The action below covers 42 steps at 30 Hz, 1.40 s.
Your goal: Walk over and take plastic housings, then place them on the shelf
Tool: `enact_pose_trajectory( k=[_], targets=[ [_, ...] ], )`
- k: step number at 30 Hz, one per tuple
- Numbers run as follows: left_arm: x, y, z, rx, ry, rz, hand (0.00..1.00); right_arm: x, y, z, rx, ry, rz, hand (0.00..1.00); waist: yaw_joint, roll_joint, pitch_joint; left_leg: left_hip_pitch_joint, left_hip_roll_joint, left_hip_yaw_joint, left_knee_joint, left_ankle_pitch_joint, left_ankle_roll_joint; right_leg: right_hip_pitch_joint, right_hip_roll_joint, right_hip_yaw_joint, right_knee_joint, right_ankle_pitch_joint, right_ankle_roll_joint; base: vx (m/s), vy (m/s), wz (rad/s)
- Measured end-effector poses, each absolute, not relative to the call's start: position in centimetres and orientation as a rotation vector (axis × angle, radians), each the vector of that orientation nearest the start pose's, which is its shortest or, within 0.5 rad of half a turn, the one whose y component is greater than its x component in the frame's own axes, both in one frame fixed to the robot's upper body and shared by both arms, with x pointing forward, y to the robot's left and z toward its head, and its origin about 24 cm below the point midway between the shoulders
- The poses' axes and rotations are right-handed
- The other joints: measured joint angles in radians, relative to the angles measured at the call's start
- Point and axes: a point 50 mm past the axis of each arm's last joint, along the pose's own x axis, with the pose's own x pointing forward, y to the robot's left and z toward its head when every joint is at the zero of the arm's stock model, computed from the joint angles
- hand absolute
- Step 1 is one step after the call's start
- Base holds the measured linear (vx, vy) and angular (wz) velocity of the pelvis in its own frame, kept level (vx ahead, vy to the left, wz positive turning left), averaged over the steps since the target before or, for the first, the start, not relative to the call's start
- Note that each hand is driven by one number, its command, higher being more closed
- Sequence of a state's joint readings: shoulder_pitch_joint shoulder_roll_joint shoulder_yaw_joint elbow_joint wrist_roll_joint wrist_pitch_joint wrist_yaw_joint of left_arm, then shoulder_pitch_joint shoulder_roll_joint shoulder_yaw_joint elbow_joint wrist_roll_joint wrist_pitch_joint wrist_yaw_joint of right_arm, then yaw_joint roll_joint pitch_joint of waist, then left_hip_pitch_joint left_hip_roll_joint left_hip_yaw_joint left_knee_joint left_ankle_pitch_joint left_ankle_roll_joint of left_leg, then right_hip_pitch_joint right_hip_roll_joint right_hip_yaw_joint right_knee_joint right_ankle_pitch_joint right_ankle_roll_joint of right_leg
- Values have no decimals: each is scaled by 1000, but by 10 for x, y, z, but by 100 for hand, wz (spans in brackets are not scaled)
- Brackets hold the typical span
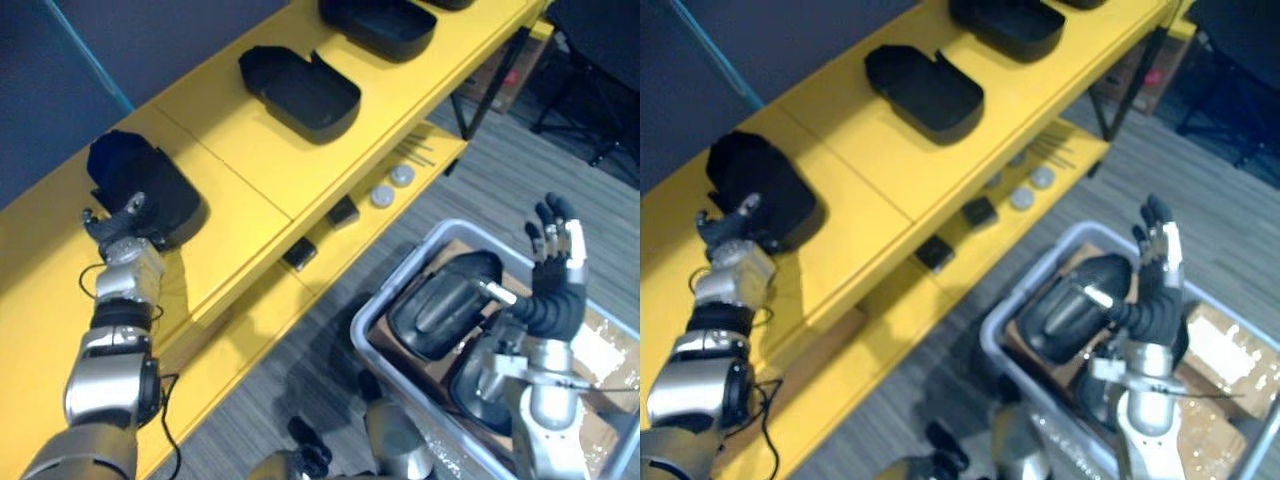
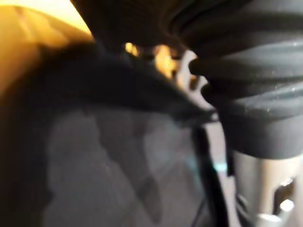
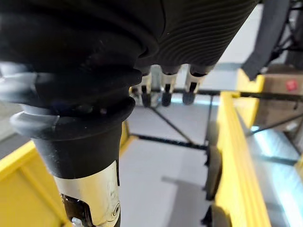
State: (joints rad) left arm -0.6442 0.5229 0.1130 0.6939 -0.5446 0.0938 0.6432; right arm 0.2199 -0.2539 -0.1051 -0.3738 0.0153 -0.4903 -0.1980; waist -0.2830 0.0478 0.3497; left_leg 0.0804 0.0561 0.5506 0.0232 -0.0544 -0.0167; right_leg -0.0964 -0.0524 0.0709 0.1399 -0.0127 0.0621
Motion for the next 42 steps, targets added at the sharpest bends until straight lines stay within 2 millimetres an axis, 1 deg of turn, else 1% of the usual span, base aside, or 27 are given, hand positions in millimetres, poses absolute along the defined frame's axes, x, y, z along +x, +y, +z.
enact_pose_trajectory(
  k=[1, 2, 3, 4, 5, 6, 7, 9, 10, 11, 13, 15, 16, 17, 18, 19, 20, 23, 26, 27, 31, 33, 36, 38, 39, 41, 42],
  targets=[
    [336, 303, 110, -159, 39, 830, 0, 187, -209, 135, -240, -683, -204, 0, 5, 0, 0, 4, 0, -14, -1, 0, 0, 15, -2, -15, -9, 1, 0, 16, -9, 26],
    [330, 290, 104, -186, 5, 787, 0, 187, -209, 135, -254, -685, -199, 0, 22, 1, -4, 13, 0, -23, -5, 1, 1, 32, -3, -23, -19, 1, 0, 15, -8, 23],
    [325, 283, 101, -202, -13, 762, 0, 187, -209, 136, -261, -686, -197, 0, 34, 2, -12, 12, 0, -24, -7, 1, 1, 33, -3, -26, -23, 1, 0, 18, -11, 21],
    [315, 268, 95, -236, -27, 721, 0, 187, -209, 137, -267, -690, -193, 0, 54, 3, -33, 6, 0, -35, -12, 4, 3, 35, -4, -40, -33, 3, -1, 35, -13, 35],
    [305, 258, 90, -260, -35, 690, 0, 188, -208, 138, -267, -698, -192, 0, 59, -1, -41, 9, -2, -60, -16, 7, 3, 56, -6, -62, -46, 3, -1, 47, -16, 46],
    [300, 253, 87, -269, -34, 673, 0, 188, -208, 139, -269, -701, -192, 0, 64, -1, -46, 11, -2, -73, -16, 7, 3, 67, -7, -73, -53, 3, -1, 44, -8, 46],
    [288, 246, 79, -261, -10, 636, 0, 188, -208, 140, -282, -708, -203, 0, 84, 1, -67, 12, -2, -81, -18, 7, 2, 76, -9, -83, -64, 3, -1, 41, -2, 27],
    [276, 241, 74, -225, 6, 608, 0, 189, -208, 142, -288, -720, -208, 0, 105, 5, -74, 23, -4, -105, -20, 8, 2, 105, -12, -105, -76, 3, -1, 43, 7, 37],
    [268, 239, 71, -190, 18, 604, 0, 191, -207, 144, -281, -730, -209, 0, 114, 9, -88, 24, -6, -127, -20, 9, 3, 122, -15, -127, -88, 3, -1, 36, 1, 52],
    [262, 242, 66, -133, 36, 612, 0, 193, -206, 146, -274, -744, -206, 0, 130, 16, -104, 25, -9, -138, -24, 11, 4, 134, -16, -143, -98, 3, -2, 24, -1, 41],
    [257, 247, 65, -102, 30, 636, 0, 196, -205, 150, -263, -764, -200, 0, 148, 24, -121, 28, -15, -163, -34, 19, 6, 148, -20, -165, -105, 3, -2, 13, -2, 38],
    [251, 255, 84, -83, -98, 678, 0, 199, -201, 153, -245, -780, -184, 0, 165, 21, -123, 37, -17, -183, -37, 24, 7, 171, -22, -185, -116, 3, -2, -12, 3, 31],
    [242, 261, 103, -94, -230, 707, 0, 201, -197, 153, -217, -779, -165, 0, 176, 17, -131, 40, -17, -186, -42, 27, 5, 174, -25, -189, -119, 3, -2, -12, 7, 8],
    [237, 263, 113, -105, -299, 720, 0, 202, -196, 153, -206, -774, -157, 0, 180, 16, -137, 41, -17, -188, -47, 29, 5, 176, -26, -193, -121, 4, -2, 7, 4, 20],
    [223, 260, 135, -103, -479, 737, 0, 204, -197, 149, -172, -753, -161, 0, 188, 14, -155, 42, -21, -206, -53, 33, 5, 189, -28, -209, -132, 4, -3, 15, 3, 24],
    [217, 258, 142, -100, -542, 740, 0, 204, -198, 147, -155, -741, -167, 0, 188, 13, -162, 43, -21, -212, -54, 33, 5, 194, -29, -214, -135, 4, -3, 35, 2, 31],
    [205, 251, 150, -76, -634, 750, 0, 206, -199, 142, -133, -717, -175, 0, 192, 13, -173, 47, -23, -219, -56, 33, 5, 204, -31, -226, -140, 4, -3, 24, 5, 19],
    [181, 242, 151, 9, -726, 783, 0, 208, -196, 135, -80, -689, -192, 0, 201, 18, -195, 49, -29, -235, -78, 46, 4, 208, -33, -243, -148, 4, -3, 29, 4, 16],
    [175, 239, 146, 42, -726, 788, 0, 210, -196, 127, -46, -643, -206, 0, 216, 12, -197, 64, -31, -243, -101, 58, 4, 223, -32, -259, -153, 4, -3, -8, -4, 15],
    [172, 239, 145, 68, -734, 792, 0, 211, -196, 125, -30, -634, -210, 0, 221, 6, -200, 61, -31, -245, -101, 58, 4, 223, -32, -263, -154, 4, -3, -16, -2, 10],
    [167, 237, 144, 61, -760, 788, 0, 213, -193, 119, -12, -605, -214, 0, 236, -11, -205, 59, -35, -257, -103, 59, 4, 223, -36, -266, -153, 4, -3, -4, 4, 4],
    [167, 236, 146, 62, -783, 764, 0, 214, -191, 117, -11, -597, -209, 0, 237, -20, -209, 59, -36, -258, -107, 59, 4, 223, -36, -266, -153, 4, -3, 0, 0, 0],
    [168, 227, 152, 59, -831, 662, 0, 216, -192, 113, -54, -557, -235, 0, 236, -32, -214, 60, -34, -242, -108, 59, 4, 218, -35, -259, -153, 3, -3, 10, 5, -7],
    [170, 219, 158, 48, -870, 576, 0, 214, -196, 111, -71, -531, -271, 0, 230, -34, -215, 61, -33, -222, -104, 58, 3, 202, -33, -237, -149, 4, -3, 9, 12, -25],
    [173, 214, 161, 29, -884, 530, 0, 212, -202, 109, -80, -517, -299, 0, 223, -34, -215, 61, -32, -208, -104, 57, 2, 195, -31, -222, -148, 5, -2, 17, 19, -44],
    [181, 202, 170, -8, -928, 452, 0, 198, -229, 103, -123, -476, -423, 0, 197, -35, -215, 62, -28, -149, -104, 48, 0, 165, -18, -160, -145, 17, -1, 19, 19, -73],
    [183, 200, 172, -18, -939, 440, 0, 193, -237, 103, -134, -472, -456, 0, 183, -36, -215, 62, -27, -129, -103, 44, -1, 158, -16, -145, -146, 20, 1, 18, 16, -84]
  ],
)
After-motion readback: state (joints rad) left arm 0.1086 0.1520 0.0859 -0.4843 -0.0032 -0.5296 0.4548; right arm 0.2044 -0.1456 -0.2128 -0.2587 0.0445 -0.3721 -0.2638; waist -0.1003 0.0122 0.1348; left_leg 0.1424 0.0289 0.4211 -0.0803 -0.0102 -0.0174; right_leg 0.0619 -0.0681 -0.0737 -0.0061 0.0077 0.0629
